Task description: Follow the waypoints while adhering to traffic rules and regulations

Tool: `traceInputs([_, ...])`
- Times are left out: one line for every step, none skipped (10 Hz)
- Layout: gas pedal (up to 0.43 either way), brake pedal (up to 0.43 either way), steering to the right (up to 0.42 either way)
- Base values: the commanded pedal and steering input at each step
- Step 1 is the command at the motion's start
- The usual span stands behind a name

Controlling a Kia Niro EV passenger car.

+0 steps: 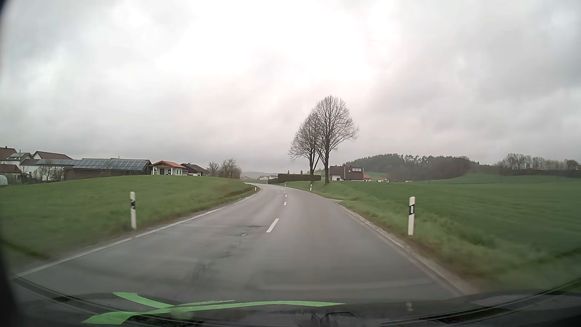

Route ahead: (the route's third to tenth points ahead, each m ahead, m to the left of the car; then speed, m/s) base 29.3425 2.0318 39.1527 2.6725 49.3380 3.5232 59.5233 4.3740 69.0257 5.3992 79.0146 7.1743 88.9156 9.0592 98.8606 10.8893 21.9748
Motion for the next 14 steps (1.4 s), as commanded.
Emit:
traceInputs([0.138,0.0,-0.011])
traceInputs([0.138,0.0,-0.01])
traceInputs([0.138,0.0,-0.011])
traceInputs([0.138,0.0,-0.011])
traceInputs([0.15,0.0,-0.011])
traceInputs([0.157,0.0,-0.011])
traceInputs([0.169,0.0,-0.011])
traceInputs([0.169,0.0,-0.012])
traceInputs([0.169,0.0,-0.011])
traceInputs([0.157,0.0,-0.012])
traceInputs([0.11,0.0,-0.012])
traceInputs([0.098,0.0,-0.011])
traceInputs([0.098,0.0,-0.012])
traceInputs([0.098,0.0,-0.012])
